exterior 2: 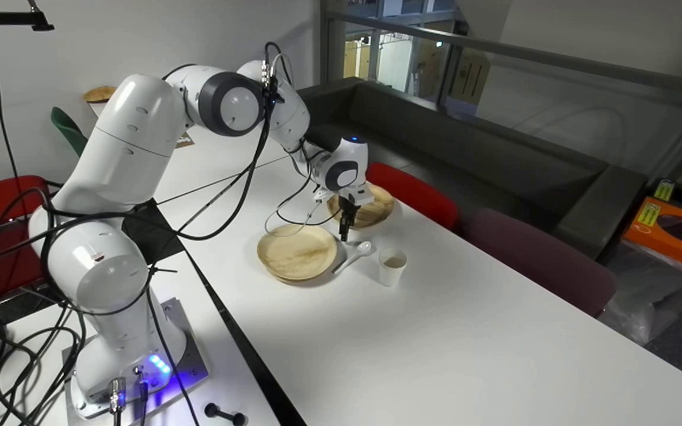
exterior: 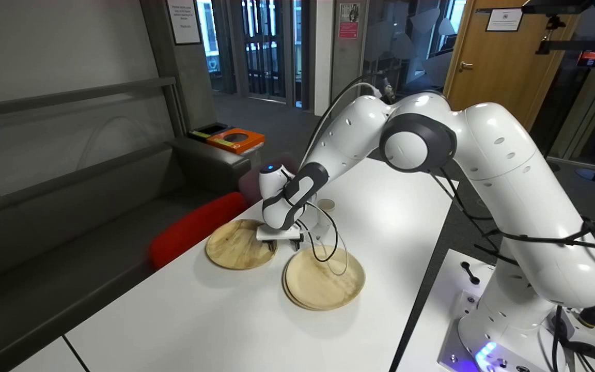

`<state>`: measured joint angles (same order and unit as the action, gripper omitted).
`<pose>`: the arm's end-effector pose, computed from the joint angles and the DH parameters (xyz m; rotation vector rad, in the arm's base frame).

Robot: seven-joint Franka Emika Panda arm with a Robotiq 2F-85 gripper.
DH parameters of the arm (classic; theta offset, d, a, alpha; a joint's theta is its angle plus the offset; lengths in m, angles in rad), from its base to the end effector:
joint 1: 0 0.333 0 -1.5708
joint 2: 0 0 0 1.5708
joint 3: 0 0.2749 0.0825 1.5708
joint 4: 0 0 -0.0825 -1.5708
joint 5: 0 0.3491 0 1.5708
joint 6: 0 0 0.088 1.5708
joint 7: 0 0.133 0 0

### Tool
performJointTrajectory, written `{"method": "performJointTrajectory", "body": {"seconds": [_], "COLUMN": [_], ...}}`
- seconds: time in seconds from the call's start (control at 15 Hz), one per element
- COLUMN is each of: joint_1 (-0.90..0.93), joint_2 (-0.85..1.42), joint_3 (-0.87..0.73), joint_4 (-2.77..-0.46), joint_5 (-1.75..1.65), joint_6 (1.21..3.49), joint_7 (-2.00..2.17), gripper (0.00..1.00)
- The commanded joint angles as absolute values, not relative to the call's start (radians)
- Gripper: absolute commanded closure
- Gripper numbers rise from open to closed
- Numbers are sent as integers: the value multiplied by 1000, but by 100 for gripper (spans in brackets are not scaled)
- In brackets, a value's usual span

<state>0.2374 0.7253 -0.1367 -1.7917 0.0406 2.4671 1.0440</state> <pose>0.5946 0.0613 0.1154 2.7280 -1.3917 0.0004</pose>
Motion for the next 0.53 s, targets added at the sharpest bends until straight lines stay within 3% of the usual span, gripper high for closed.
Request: {"method": "performJointTrajectory", "body": {"seconds": [0.0,0.47], "joint_1": [239,238], "joint_2": [693,678], "joint_3": [-144,-139], "joint_4": [-1819,-1826], "joint_5": [11,5], "joint_6": [2419,2384], "joint_7": [1050,1048], "gripper": [0,0]}}
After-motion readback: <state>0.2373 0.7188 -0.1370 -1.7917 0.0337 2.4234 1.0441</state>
